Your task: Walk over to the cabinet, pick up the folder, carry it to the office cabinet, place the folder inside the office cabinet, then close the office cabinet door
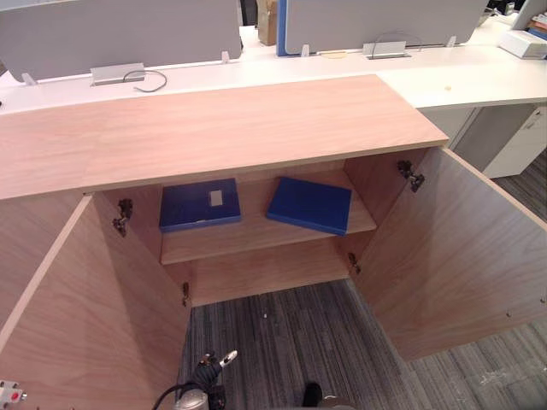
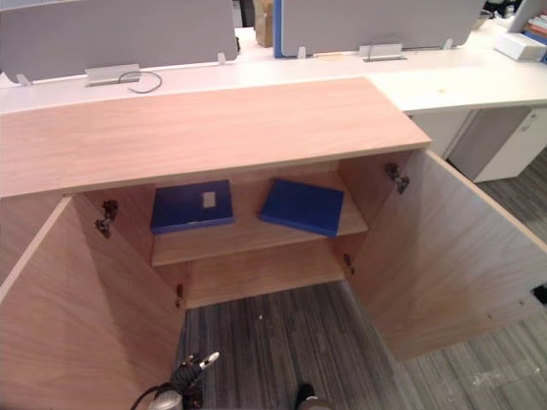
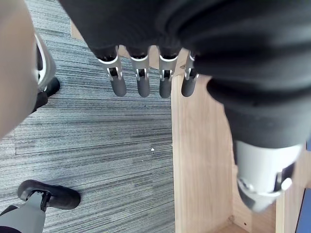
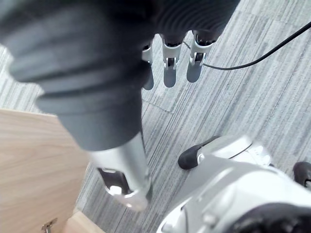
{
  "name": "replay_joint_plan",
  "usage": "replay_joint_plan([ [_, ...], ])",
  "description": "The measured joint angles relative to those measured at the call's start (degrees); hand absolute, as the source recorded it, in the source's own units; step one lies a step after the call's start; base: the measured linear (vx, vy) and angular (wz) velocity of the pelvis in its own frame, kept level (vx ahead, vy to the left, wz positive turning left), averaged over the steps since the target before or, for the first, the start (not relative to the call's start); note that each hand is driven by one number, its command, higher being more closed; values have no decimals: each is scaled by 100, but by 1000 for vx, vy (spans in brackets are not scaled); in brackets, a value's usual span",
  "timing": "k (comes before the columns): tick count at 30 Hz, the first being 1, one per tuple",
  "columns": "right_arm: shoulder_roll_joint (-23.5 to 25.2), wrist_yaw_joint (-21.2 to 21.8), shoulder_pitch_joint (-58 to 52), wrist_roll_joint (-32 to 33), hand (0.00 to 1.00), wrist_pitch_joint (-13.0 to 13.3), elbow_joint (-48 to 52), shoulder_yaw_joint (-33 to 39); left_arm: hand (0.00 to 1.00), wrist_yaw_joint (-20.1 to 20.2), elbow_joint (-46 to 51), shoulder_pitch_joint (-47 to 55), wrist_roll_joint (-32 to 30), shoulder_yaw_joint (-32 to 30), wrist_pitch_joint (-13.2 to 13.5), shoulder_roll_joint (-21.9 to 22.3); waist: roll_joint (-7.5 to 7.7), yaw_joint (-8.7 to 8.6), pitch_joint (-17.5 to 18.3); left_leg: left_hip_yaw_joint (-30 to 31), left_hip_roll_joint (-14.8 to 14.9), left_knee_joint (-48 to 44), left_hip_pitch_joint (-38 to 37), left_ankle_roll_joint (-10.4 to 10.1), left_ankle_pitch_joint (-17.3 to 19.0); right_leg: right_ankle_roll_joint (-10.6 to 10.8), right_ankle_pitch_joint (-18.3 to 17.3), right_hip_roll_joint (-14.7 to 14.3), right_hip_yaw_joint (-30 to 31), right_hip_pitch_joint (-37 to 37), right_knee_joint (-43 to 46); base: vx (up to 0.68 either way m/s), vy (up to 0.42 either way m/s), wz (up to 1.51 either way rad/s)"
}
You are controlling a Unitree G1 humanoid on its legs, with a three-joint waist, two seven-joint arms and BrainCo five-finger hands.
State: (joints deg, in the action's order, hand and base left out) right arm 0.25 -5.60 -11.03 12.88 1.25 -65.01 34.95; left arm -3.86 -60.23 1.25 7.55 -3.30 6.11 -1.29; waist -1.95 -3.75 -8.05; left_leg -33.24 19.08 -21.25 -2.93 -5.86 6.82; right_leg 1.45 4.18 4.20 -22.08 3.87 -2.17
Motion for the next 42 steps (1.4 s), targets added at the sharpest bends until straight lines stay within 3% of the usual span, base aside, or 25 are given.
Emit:
replay_joint_plan([
  [5,-16,-16,63,-6,0,5,-44,-32,0,-22,5,-67,12,-148,8,-5,78,8,-153,639,-278,-508,318,61,-145,32,-2,286,407,-119,49,4,50,-10],
  [6,-28,-16,81,-8,0,2,-69,-35,0,-22,3,-73,29,-167,15,-6,78,17,-153,700,-318,-423,317,73,15,61,18,322,455,-140,39,-25,79,-32],
  [7,-89,-19,164,-2,0,3,-99,-55,0,-24,-2,-58,120,-242,20,19,-13,10,-134,785,-510,406,146,-20,241,147,73,298,576,-249,-53,-57,124,-69],
  [8,-178,-19,269,-8,0,21,-81,-161,0,-31,-14,-23,180,-322,23,59,-149,41,-140,784,-533,863,54,-151,138,209,126,149,719,-223,-287,-25,105,-88],
  [9,-220,-17,343,8,0,24,-48,-193,0,-47,-29,-22,207,-397,28,67,-281,72,-153,697,-462,896,84,-107,121,170,106,96,703,-312,-131,32,114,-68],
  [10,-247,-20,407,-2,0,35,-12,-291,0,-78,-130,-53,217,-450,28,49,-290,-20,-237,644,-418,910,45,-117,123,87,-74,103,734,-404,641,127,55,-24],
  [12,-167,-32,365,-1,0,37,-48,-318,0,-73,-113,-90,197,-465,42,-15,-156,25,-270,630,-633,989,-115,-130,111,176,-426,188,883,-119,485,217,58,-23],
  [13,-168,-31,370,5,0,49,-27,-340,0,-73,-118,-65,192,-466,40,-18,-117,24,-220,652,-682,1024,-115,-117,108,189,-417,200,945,-102,417,222,66,-35],
  [17,-204,-22,514,-20,0,50,1,-381,0,-68,-232,-129,124,-314,16,35,-190,16,-125,545,-939,1130,-168,-24,86,415,-679,419,1148,-492,967,194,93,-23],
  [19,-237,-15,587,-70,0,36,1,-508,0,-68,-223,-158,152,-191,16,61,-122,63,-144,504,-1275,1226,-326,42,121,542,-1174,771,1288,-816,1786,222,130,-18],
  [22,-290,-35,606,-57,0,48,13,-497,0,-66,-217,-157,201,19,22,113,-126,41,-138,450,-1674,1388,-659,116,117,402,-1503,1242,1275,-1115,2921,232,159,-9],
  [25,-282,49,528,-55,0,104,229,-546,0,-58,-218,-107,168,199,41,62,19,-52,-72,530,-1912,1650,-1100,175,148,345,-1498,1753,1060,-1455,4312,176,102,23],
  [26,-293,48,499,-53,0,115,250,-611,0,-53,-218,-87,118,267,46,43,123,-94,-35,607,-2008,1753,-1241,214,173,239,-1429,2008,868,-1507,4746,208,62,50],
  [28,-379,86,436,-43,0,136,423,-808,0,-38,-203,-65,92,315,44,61,105,-232,-45,859,-1919,1800,-1399,267,209,-30,-1316,2201,611,-1820,5542,236,-17,45],
  [29,-399,90,433,-41,0,172,577,-1031,0,-41,-243,-48,88,300,22,-11,111,-284,-64,890,-1750,1771,-1423,260,216,90,-1896,1989,345,-2114,5756,213,-112,4],
  [30,-410,75,436,-40,0,169,679,-1143,0,-40,-246,-50,83,280,-1,-49,72,-283,-87,836,-1608,1678,-1418,222,239,-9,-2083,1793,126,-2243,5630,215,-211,-51],
  [31,-427,-3,458,-46,0,161,851,-1341,0,-38,-247,-60,60,200,-3,-92,7,-255,-156,704,-1325,1268,-1380,67,343,-157,-2114,1292,-325,-2323,4777,171,-200,-64],
  [32,-405,-50,467,-43,0,161,940,-1444,0,-36,-245,-58,22,164,-1,-133,59,-208,-172,605,-1249,884,-1309,-21,403,-411,-1891,1099,-463,-2272,3977,247,-254,-64],
  [33,-372,-103,529,-41,0,163,1117,-1498,0,-24,-242,-121,-89,194,1,-186,228,-178,-247,551,-1277,230,-1046,-144,798,-622,-1031,1151,-423,-2093,3133,236,-179,-42],
  [34,-493,-161,797,-41,0,168,1142,-1468,0,-9,-169,-210,-153,252,86,-19,-35,-170,-287,688,-1266,709,-726,-136,1035,-663,-851,1056,-355,-2025,2915,194,-130,-15],
  [35,-531,-161,907,-44,0,171,1163,-1474,0,-13,-133,-275,-196,251,116,54,-122,-178,-323,696,-1275,1090,-549,-72,749,-617,-820,1035,-307,-1994,2884,77,-6,-24],
  [36,-554,-159,1126,-55,0,159,1199,-1488,0,-21,-96,-320,-307,248,142,134,-242,-20,-440,668,-1266,1440,-546,-53,-3,-529,-848,1022,28,-2066,3171,2,42,-19],
  [37,-496,-142,1194,-54,0,160,1322,-1640,0,-24,-130,-270,-352,246,108,174,-323,-10,-385,713,-1250,1531,-644,-92,-34,-359,-895,991,402,-2183,3409,11,50,-5],
  [39,-412,-109,1199,-59,0,166,1347,-1706,0,-25,-191,-220,-454,238,106,162,-313,-72,-338,860,-1335,1826,-745,-153,-133,-6,-1207,965,673,-2018,3230,151,-37,49],
  [42,-435,-67,1202,-84,0,108,1123,-1699,0,-33,-235,-211,-565,-72,92,202,-300,8,-394,978,-1305,2030,-716,-218,-335,-21,-1279,963,515,-1982,3241,75,-93,36],
])
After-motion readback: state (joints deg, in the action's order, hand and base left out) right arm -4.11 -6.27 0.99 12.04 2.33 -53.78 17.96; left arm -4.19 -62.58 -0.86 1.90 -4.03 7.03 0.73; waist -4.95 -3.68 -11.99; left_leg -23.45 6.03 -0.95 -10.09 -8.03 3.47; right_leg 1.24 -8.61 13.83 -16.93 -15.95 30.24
